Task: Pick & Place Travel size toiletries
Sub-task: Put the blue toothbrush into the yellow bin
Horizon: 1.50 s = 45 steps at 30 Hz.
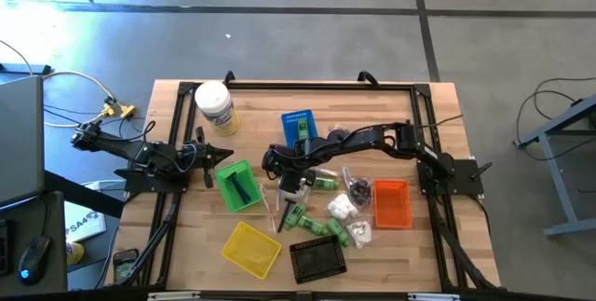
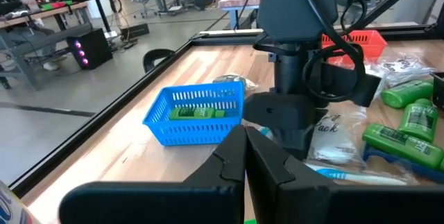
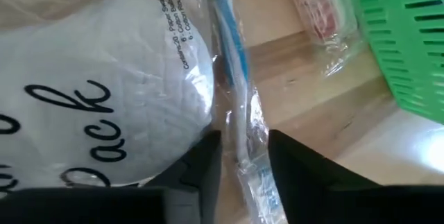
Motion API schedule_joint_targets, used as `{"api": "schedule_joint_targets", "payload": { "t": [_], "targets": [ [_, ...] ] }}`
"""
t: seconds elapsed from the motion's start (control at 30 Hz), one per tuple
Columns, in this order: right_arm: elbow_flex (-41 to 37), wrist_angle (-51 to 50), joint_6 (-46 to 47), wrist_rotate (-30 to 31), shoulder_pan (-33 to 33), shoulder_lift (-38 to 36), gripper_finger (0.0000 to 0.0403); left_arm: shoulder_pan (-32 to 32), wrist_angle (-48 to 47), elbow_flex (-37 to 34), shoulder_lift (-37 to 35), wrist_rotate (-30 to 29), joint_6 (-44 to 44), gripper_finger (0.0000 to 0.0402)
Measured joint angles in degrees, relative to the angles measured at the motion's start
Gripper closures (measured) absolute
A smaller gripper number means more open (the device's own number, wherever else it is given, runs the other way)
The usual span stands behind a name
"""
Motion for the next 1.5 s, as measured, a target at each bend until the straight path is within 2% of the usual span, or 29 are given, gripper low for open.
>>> {"api": "schedule_joint_targets", "payload": {
  "t": [0.23,0.3,0.47,0.63,0.93,1.07,1.27,1.5],
  "targets": [
    [0.0,-0.5,4.5,-2.5,0.0,0.1,0.0378,0.0,0.0,0.0,0.0,0.0,0.0,0.0401],
    [0.0,-0.4,4.9,-2.5,0.0,0.1,0.0390,0.0,0.0,0.0,0.0,0.0,0.0,0.0401],
    [-0.2,0.6,6.6,-1.7,0.0,-0.1,0.0383,0.0,0.0,0.0,0.0,0.0,0.0,0.0401],
    [-0.3,0.1,7.2,3.0,0.1,-1.5,0.0393,0.0,0.0,0.0,0.0,0.0,-0.3,0.0401],
    [-0.1,-1.8,11.9,4.6,1.4,-7.1,0.0391,0.0,-0.5,0.0,0.0,0.1,-0.7,0.0401],
    [-0.1,-2.5,14.9,7.9,2.8,-10.0,0.0393,0.0,-0.5,0.0,0.0,0.1,-1.8,0.0402],
    [0.0,0.3,29.3,8.3,5.3,-12.2,0.0389,0.0,-0.5,0.0,0.0,0.2,-3.5,0.0402],
    [-0.1,0.3,43.3,1.6,9.9,-13.1,0.0389,0.0,-0.4,0.0,0.0,0.2,-4.3,0.0402]
  ]
}}
